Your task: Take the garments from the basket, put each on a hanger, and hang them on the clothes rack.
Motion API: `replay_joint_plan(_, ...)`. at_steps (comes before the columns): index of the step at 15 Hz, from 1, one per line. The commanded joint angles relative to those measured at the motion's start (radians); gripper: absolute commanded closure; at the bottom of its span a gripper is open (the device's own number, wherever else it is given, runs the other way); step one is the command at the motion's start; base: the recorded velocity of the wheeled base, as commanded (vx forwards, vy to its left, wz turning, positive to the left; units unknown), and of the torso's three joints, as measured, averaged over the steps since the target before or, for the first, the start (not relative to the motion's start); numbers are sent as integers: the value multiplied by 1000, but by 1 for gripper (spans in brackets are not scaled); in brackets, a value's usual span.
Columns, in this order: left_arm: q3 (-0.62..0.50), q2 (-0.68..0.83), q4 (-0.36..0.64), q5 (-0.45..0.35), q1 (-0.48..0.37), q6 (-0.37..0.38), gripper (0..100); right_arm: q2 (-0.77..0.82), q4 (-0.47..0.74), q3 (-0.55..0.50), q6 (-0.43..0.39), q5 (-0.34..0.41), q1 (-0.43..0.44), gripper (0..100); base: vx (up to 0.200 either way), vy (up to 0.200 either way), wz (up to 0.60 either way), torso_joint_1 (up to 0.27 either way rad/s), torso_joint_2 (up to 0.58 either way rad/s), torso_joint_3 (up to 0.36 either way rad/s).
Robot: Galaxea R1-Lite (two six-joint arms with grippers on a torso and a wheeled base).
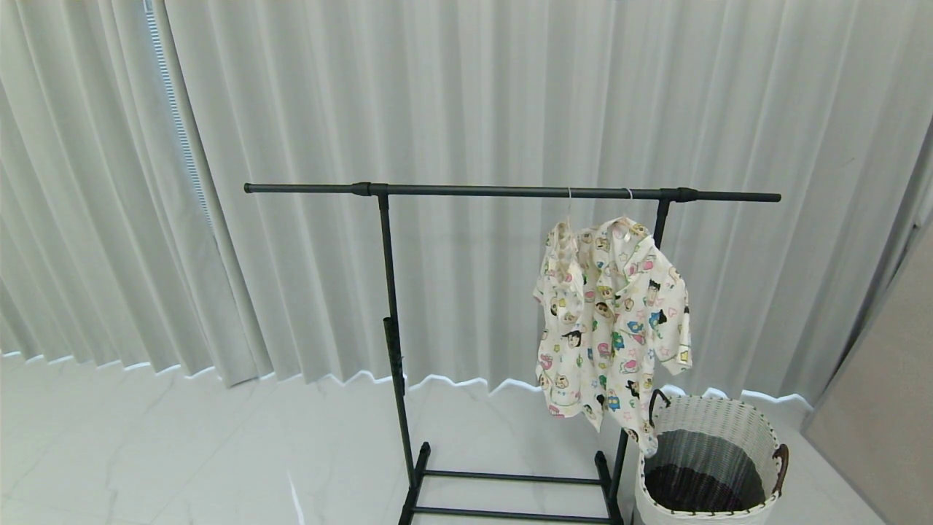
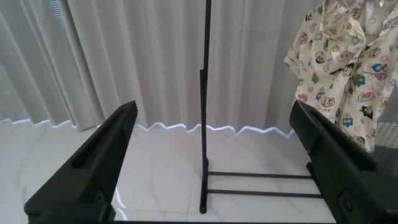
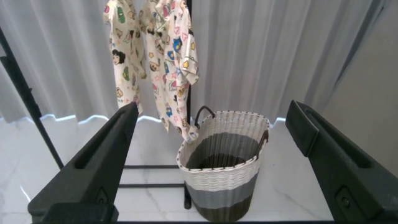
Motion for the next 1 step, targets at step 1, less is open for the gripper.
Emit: replay_joint_plan(1, 1, 0, 0, 0, 0, 1, 0, 0, 0, 0, 2, 0, 0, 0, 0, 0, 0, 0, 0, 0)
